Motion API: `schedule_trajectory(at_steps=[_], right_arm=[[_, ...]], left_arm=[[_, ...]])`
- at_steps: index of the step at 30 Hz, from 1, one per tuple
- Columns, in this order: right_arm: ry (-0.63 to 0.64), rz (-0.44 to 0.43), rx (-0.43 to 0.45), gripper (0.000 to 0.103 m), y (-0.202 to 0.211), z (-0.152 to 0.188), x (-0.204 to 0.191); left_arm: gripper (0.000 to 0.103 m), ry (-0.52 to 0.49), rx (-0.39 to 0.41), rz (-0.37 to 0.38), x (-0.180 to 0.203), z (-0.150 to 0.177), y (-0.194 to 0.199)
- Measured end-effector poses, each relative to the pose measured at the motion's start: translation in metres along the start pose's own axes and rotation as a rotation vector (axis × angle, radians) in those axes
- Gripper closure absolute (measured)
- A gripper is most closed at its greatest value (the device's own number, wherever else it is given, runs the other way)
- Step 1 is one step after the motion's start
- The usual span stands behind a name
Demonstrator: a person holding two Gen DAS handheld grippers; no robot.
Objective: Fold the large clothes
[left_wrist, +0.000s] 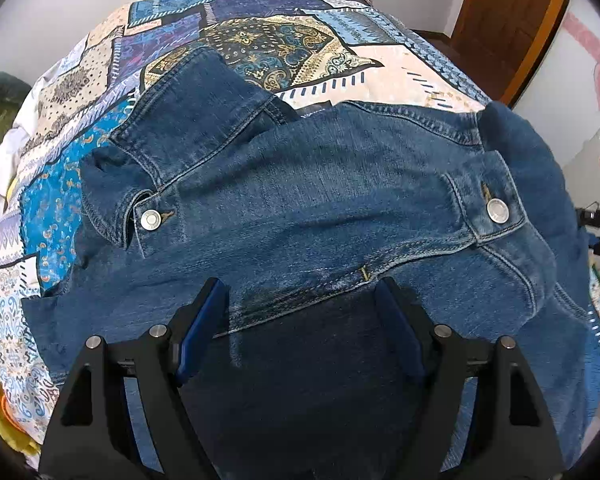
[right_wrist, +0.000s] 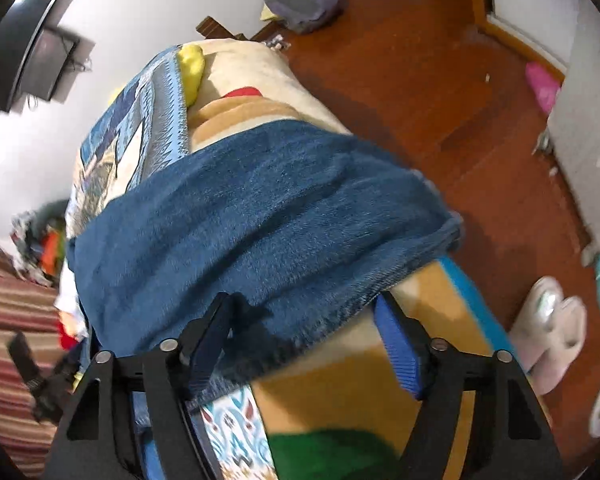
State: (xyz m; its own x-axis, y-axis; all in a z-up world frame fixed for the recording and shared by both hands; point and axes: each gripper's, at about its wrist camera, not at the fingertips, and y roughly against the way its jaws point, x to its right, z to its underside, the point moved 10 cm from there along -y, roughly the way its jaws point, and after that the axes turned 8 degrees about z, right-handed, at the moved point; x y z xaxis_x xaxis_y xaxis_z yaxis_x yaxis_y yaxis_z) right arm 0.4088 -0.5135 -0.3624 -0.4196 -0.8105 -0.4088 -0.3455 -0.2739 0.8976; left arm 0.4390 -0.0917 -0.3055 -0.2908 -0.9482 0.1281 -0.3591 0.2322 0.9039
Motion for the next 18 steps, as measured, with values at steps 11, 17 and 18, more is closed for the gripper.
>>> schedule_trajectory(at_steps=[11, 17, 18], right_arm=[[0.066, 0.027, 0.17, 0.088, 0.048, -0.02, -0.03], [0.17, -0.04, 0.302, 0.092, 0.115, -0.027, -0.091], [0.195, -0.051, 0.321, 0.092, 0.126, -0.027, -0.104]], left_arm=[[0.026, -0.044, 0.057, -0.046, -0.001, -0.001, 0.028], [0.026, -0.052, 0.152, -0.065, -0.01, -0.005, 0.071], [0.026, -0.045, 0.169, -0.064, -0.013, -0.006, 0.079]])
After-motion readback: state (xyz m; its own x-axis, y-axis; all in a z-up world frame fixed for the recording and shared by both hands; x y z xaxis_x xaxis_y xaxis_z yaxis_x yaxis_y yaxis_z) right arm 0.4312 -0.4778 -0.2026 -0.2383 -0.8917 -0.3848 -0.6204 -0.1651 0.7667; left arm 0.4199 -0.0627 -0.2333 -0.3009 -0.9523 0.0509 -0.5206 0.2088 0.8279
